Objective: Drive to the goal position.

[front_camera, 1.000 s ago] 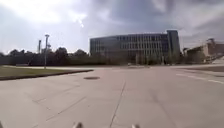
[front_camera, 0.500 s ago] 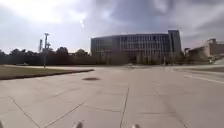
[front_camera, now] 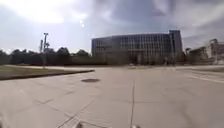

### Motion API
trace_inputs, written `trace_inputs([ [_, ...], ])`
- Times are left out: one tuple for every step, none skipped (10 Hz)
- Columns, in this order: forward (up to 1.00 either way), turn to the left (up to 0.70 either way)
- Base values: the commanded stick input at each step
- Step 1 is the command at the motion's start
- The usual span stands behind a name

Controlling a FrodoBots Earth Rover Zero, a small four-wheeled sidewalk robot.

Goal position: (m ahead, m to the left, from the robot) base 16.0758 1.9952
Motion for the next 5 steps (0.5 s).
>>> trace_inputs([
  [0.7, -0.07],
  [0.7, -0.01],
  [0.7, -0.01],
  [0.7, -0.01],
  [0.7, -0.01],
])
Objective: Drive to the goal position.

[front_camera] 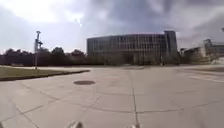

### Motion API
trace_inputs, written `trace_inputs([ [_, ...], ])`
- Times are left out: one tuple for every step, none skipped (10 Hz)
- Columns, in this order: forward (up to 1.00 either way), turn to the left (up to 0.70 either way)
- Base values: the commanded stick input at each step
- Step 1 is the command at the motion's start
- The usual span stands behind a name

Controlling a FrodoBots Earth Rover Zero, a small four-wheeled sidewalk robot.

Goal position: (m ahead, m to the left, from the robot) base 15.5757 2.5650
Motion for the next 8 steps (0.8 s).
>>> trace_inputs([
  [0.7, -0.01],
  [0.7, -0.01],
  [0.7, -0.01],
  [0.7, -0.01],
  [0.7, -0.01],
  [0.7, -0.01],
  [0.7, -0.01],
  [0.7, -0.01],
])
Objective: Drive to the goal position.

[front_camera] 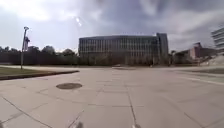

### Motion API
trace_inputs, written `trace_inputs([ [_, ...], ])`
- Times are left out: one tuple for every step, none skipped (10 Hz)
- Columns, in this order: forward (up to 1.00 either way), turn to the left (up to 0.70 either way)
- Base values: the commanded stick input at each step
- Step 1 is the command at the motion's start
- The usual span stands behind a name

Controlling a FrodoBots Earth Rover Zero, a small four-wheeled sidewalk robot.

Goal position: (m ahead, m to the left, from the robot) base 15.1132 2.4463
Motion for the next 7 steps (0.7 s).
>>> trace_inputs([
  [0.7, -0.01],
  [0.7, -0.01],
  [0.7, -0.01],
  [0.7, -0.01],
  [0.7, -0.01],
  [0.7, -0.01],
  [0.7, -0.01],
])
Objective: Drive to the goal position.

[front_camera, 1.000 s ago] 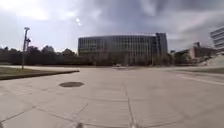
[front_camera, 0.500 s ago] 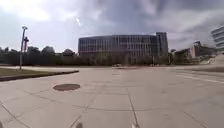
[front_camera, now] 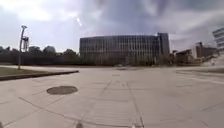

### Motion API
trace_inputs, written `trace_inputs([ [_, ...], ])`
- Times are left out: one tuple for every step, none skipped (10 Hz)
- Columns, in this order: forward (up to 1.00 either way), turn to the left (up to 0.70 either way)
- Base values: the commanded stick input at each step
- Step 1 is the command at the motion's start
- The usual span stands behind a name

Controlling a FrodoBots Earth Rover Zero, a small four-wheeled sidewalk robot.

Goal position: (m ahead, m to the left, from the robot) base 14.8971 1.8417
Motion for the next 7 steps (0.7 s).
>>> trace_inputs([
  [0.7, -0.01],
  [0.7, -0.01],
  [0.7, -0.01],
  [0.7, -0.01],
  [0.7, -0.01],
  [0.7, -0.01],
  [0.7, -0.01],
])
